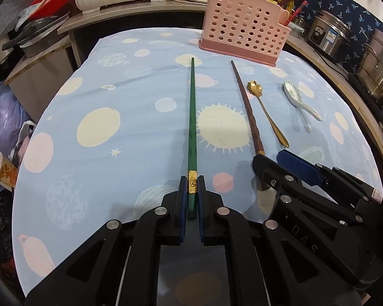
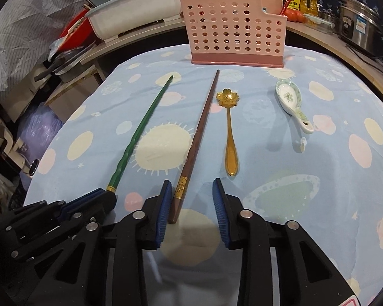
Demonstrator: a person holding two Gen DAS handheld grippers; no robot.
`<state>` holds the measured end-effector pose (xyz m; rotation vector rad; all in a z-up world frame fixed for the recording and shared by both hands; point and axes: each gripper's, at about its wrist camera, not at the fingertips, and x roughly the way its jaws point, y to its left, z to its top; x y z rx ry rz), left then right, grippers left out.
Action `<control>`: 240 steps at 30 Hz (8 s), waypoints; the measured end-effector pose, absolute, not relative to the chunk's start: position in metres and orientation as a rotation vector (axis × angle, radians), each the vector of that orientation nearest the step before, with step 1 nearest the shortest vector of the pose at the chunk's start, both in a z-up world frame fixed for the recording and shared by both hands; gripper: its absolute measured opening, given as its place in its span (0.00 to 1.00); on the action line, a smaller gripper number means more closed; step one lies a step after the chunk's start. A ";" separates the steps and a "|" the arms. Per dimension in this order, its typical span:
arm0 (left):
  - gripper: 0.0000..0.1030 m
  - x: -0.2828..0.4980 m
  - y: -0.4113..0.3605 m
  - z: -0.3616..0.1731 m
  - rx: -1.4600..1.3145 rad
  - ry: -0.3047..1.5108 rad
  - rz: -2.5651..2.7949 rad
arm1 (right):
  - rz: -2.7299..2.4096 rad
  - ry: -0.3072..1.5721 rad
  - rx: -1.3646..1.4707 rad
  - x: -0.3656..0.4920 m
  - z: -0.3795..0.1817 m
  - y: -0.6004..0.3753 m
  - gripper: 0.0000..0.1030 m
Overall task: Organize utensils
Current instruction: 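Close the left tool on the green chopstick while the right tool closes on the brown chopstick, then lift both held chopsticks and carry them over the pink holder, then open both tools to drop the chopsticks into the pink holder, then withdraw both tools back toward the two spoons on the cloth, then close the right tool on the white ceramic spoon while the left tool moves to the gold spoon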
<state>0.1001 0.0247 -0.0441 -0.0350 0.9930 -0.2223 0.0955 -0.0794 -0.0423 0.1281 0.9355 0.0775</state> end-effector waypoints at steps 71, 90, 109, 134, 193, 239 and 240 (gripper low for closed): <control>0.07 0.103 -0.004 0.138 -0.060 0.686 -0.346 | 0.061 0.519 0.280 0.030 0.147 -0.184 0.07; 0.07 0.195 -0.030 0.246 -0.047 0.468 -0.315 | 0.044 0.344 0.266 0.142 0.236 -0.212 0.07; 0.07 0.299 -0.044 0.261 -0.101 0.347 -0.275 | -0.001 0.314 0.377 0.278 0.228 -0.224 0.07; 0.47 0.280 -0.047 0.198 -0.065 0.506 -0.251 | 0.023 0.446 0.318 0.239 0.172 -0.200 0.36; 0.51 0.156 -0.038 -0.032 -0.075 1.063 -0.267 | -0.092 0.873 0.374 0.155 -0.035 -0.203 0.29; 0.00 0.138 -0.051 -0.041 -0.034 1.038 -0.344 | -0.068 0.854 0.434 0.045 -0.030 -0.212 0.32; 0.00 0.138 -0.049 -0.041 -0.042 1.042 -0.345 | -0.070 0.845 0.451 0.044 -0.027 -0.215 0.32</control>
